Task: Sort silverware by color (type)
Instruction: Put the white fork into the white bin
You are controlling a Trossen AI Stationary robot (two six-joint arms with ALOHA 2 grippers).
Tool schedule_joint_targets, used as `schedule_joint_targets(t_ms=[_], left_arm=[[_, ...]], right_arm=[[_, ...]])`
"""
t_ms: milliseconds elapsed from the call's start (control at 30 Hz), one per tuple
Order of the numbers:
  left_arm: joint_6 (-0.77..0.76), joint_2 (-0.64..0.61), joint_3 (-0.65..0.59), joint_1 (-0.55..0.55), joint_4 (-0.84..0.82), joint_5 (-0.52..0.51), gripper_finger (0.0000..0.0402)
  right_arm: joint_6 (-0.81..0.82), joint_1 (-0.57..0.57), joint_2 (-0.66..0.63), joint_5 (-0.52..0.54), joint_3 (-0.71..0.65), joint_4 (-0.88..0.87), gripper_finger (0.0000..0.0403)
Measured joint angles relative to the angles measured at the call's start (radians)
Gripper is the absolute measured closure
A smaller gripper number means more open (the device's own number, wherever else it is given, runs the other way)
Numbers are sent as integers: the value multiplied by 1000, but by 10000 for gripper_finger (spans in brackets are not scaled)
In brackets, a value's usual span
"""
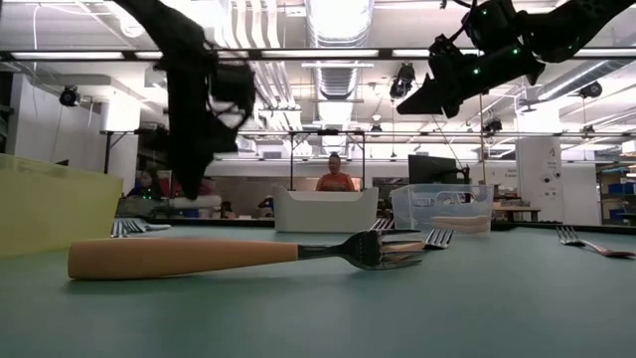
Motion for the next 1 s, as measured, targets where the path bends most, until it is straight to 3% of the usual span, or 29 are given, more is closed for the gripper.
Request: schedule_joint_targets(t_ms=[133,300,633,867,1000], left_arm=[[125,-86,19,-37,-64,7,398],[241,-177,4,-57,-47,137,399],[323,-183,-8,-76,-44,148,401],[407,-180,-15,-161,151,210,401],[419,-181,-15,-186,248,218,401]], right_arm=[[3,0,0,0,0,3,344],[39,0,16,0,0,32,344],[48,0,96,0,8,35,344],[59,23,158,-129,40,39,344],[61,70,208,-131,42,99,344]])
